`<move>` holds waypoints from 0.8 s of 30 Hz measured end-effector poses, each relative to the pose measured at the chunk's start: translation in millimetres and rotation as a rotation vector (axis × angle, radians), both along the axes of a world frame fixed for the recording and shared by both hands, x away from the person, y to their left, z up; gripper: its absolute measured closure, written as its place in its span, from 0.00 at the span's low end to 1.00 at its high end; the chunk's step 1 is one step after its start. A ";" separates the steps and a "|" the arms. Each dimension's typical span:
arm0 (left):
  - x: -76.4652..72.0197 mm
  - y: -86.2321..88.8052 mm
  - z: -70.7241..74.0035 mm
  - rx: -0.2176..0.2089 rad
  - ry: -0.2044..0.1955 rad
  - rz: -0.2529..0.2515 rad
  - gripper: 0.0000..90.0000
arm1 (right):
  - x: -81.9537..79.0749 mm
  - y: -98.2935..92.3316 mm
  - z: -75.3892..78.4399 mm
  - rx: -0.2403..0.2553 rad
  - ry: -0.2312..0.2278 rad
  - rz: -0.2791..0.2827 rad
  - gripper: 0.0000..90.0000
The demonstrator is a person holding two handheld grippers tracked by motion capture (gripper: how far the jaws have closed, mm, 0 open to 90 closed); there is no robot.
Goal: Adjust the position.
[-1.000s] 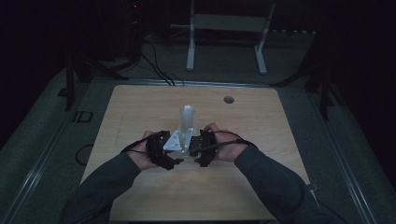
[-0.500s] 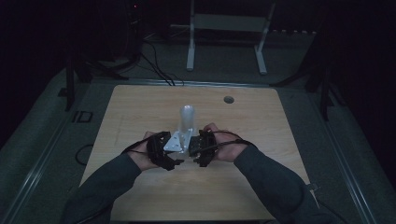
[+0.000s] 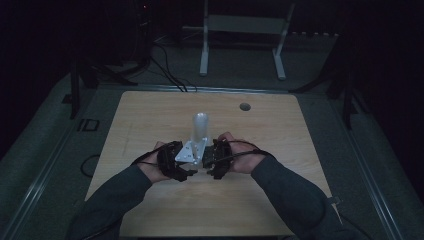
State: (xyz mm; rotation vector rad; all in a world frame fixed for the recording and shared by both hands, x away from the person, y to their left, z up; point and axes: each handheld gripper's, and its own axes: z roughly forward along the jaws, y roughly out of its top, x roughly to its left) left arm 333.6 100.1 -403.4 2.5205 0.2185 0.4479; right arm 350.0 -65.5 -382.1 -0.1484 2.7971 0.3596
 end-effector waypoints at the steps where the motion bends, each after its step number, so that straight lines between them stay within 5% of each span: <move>1: 0.0 0.4 0.1 -0.002 -0.003 0.001 0.46 | -0.2 -0.2 0.1 0.001 0.002 0.002 0.37; 9: 0.1 3.9 -0.1 -0.025 -0.007 0.011 0.46 | -2.3 -1.9 1.9 0.043 -0.002 -0.020 0.30; 10: -1.4 3.1 -2.2 -0.061 0.005 0.031 0.46 | -2.1 -2.6 3.1 0.041 0.002 -0.013 0.29; 24: 0.1 17.4 -3.8 -0.140 0.013 0.072 0.46 | -1.5 -13.2 16.9 0.125 -0.020 -0.031 0.22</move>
